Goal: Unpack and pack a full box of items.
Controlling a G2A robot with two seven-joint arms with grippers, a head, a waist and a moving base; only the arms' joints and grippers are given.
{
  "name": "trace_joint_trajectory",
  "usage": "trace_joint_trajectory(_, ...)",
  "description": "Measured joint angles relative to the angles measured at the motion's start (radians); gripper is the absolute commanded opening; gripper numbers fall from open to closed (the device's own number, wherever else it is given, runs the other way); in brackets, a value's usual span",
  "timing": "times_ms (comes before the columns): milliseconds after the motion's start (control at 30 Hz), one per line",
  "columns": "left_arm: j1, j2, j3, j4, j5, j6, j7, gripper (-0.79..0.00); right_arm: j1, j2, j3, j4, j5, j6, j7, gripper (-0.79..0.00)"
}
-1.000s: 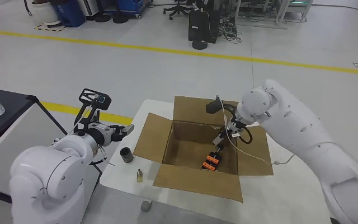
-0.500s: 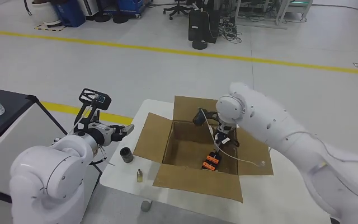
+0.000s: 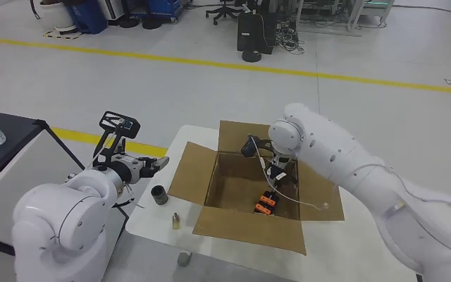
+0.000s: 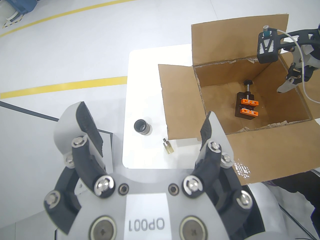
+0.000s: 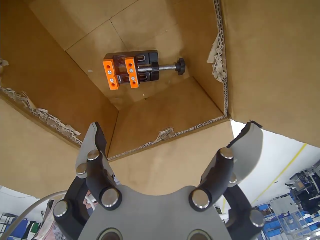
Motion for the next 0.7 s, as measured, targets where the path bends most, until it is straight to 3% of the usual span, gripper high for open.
trace_joint_trajectory(400, 0.000, 0.000, 0.000, 0.000, 0.000, 0.000, 0.000, 0.000, 0.000, 0.000, 0.000, -0.001, 0.000, 0.000, 0.000, 0.000)
trace_joint_trajectory(700, 0.000, 0.000, 0.000, 0.000, 0.000, 0.000, 0.000, 0.000, -0.039, 0.001, 0.001, -0.001, 0.046, -0.119, -0.119, 0.000)
